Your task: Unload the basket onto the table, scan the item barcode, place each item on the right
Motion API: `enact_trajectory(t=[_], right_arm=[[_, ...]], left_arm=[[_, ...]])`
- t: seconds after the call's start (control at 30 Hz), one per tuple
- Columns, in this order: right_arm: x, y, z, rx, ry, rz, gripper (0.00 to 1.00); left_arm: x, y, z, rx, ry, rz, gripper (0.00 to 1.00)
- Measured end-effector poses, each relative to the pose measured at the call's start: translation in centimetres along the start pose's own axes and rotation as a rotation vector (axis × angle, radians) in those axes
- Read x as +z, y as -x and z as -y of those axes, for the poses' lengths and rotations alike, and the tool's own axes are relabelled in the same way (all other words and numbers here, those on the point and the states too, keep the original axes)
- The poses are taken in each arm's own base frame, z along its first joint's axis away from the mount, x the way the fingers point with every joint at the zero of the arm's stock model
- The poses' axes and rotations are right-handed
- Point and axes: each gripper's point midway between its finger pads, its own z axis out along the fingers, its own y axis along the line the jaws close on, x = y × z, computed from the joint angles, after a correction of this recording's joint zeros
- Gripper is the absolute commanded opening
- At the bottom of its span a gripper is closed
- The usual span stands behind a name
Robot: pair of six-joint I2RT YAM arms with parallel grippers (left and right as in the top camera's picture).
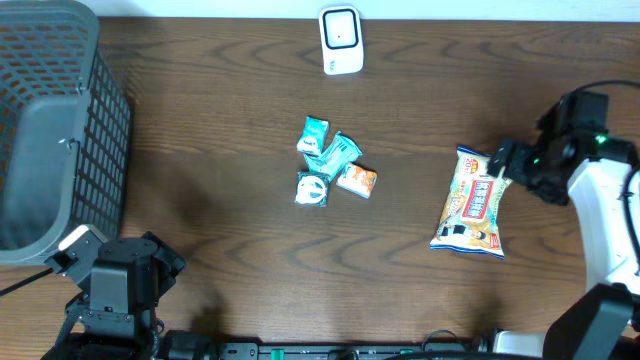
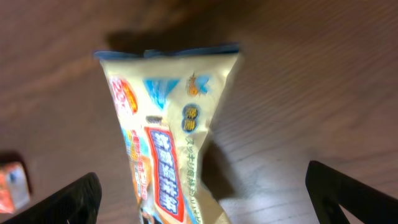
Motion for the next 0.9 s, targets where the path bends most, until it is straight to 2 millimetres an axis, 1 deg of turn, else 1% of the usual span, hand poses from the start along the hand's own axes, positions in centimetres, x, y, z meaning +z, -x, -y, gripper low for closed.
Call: enact_trajectory(t=[0.07, 0.13, 0.23, 0.3, 0.33, 0.37, 0.43, 0.47, 0.5, 0.57, 0.6, 0.63, 0.77, 0.9], right_arm=[[1.4, -1.0, -0.8, -0.023, 0.061, -0.021, 0.99], [2.7, -2.3, -1.3, -0.033, 0.108, -0.049, 0.99], [4.3, -3.6, -1.9, -0.038, 0.165, -0.062, 0.99], [5.4, -4.4, -2.2, -0.043, 0.199, -0.06, 0.96], [5.9, -4.9, -2.2, -0.046, 0.21, -0.063, 0.92], [6.6, -5.5, -2.3, -0.048, 0.224, -0.064, 0.83], [7.3, -6.6, -2.2, -0.043, 0.234, -0.079, 0.65], [7.7, -7.1, -2.2, -0.041, 0.24, -0.086, 0.54], [7.9, -7.4, -2.1, -0.04, 0.24, -0.091, 0.48], [8.1, -7.8, -2.1, -0.04, 0.244, -0.099, 0.31], [8.1, -7.9, -2.2, -0.039, 0.251, -0.099, 0.05], [8.0, -7.7, -2.4, -0.045, 0.262, -0.094, 0.01], [7.5, -7.2, -3.3, -0.046, 0.307, -0.083, 0.01], [7.1, -6.9, -3.4, -0.048, 0.303, -0.092, 0.01]], left_arm=[[0.0, 0.0, 0.0, 0.0, 0.0, 0.0, 0.98], [0.0, 0.0, 0.0, 0.0, 0.001, 0.0, 0.98], [0.0, 0.0, 0.0, 0.0, 0.0, 0.0, 0.98], [0.0, 0.0, 0.0, 0.0, 0.0, 0.0, 0.98], [0.0, 0.0, 0.0, 0.0, 0.0, 0.0, 0.98], [0.0, 0.0, 0.0, 0.0, 0.0, 0.0, 0.98], [0.0, 0.0, 0.0, 0.0, 0.0, 0.0, 0.98], [0.0, 0.0, 0.0, 0.0, 0.0, 0.0, 0.98], [0.0, 0.0, 0.0, 0.0, 0.001, 0.0, 0.98], [0.0, 0.0, 0.0, 0.0, 0.0, 0.0, 0.98], [0.0, 0.0, 0.0, 0.0, 0.001, 0.0, 0.98], [0.0, 0.0, 0.0, 0.0, 0.0, 0.0, 0.98], [0.0, 0.0, 0.0, 0.0, 0.001, 0.0, 0.98], [0.0, 0.0, 0.0, 0.0, 0.001, 0.0, 0.98]])
